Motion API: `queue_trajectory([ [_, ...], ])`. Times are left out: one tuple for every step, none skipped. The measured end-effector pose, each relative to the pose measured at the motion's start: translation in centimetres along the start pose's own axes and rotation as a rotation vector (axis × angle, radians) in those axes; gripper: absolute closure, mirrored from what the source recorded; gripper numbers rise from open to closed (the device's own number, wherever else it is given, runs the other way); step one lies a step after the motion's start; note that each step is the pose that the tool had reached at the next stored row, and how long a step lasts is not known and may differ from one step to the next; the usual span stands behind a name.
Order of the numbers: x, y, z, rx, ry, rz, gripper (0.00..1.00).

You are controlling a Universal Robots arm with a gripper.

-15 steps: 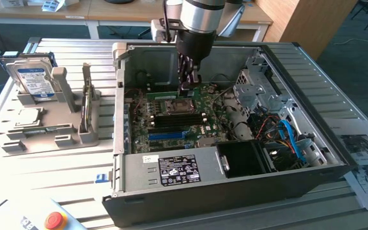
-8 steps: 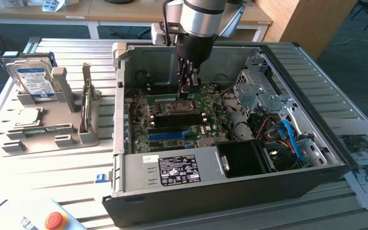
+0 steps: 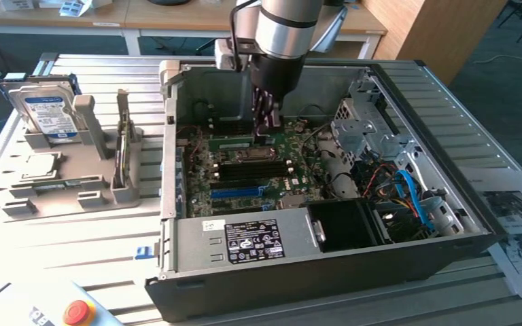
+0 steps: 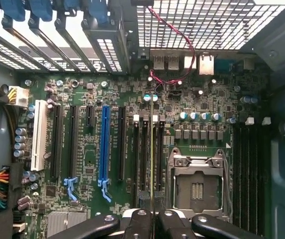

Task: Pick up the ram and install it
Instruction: 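Insert the ram into the slot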

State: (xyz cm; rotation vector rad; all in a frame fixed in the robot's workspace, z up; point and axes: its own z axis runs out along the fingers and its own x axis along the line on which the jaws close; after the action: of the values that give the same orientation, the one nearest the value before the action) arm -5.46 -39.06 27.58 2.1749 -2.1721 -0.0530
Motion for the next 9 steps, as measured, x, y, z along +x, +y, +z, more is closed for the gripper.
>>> queue_trajectory([
  [0.00,0.00,0.05,-0.0001,0.0000,0.001,0.88],
  [0.00,0.00,0.05,-0.0001,0.0002,0.001,0.88],
  [0.00,-0.01,0.05,-0.0002,0.0001,0.001,0.88],
  [0.00,-0.01,0.05,-0.0002,0.0002,0.001,0.88],
  [0.00,-0.01,0.06,-0.0002,0.0001,0.001,0.88],
  [0.01,-0.03,0.06,-0.0001,0.0000,0.001,0.88],
  [0.06,-0.17,0.06,-0.0001,-0.0002,0.001,0.88],
  [0.15,-0.44,0.05,-0.0006,-0.0003,0.001,0.88],
  [0.26,-0.75,0.02,-0.0015,-0.0001,0.001,0.88],
])
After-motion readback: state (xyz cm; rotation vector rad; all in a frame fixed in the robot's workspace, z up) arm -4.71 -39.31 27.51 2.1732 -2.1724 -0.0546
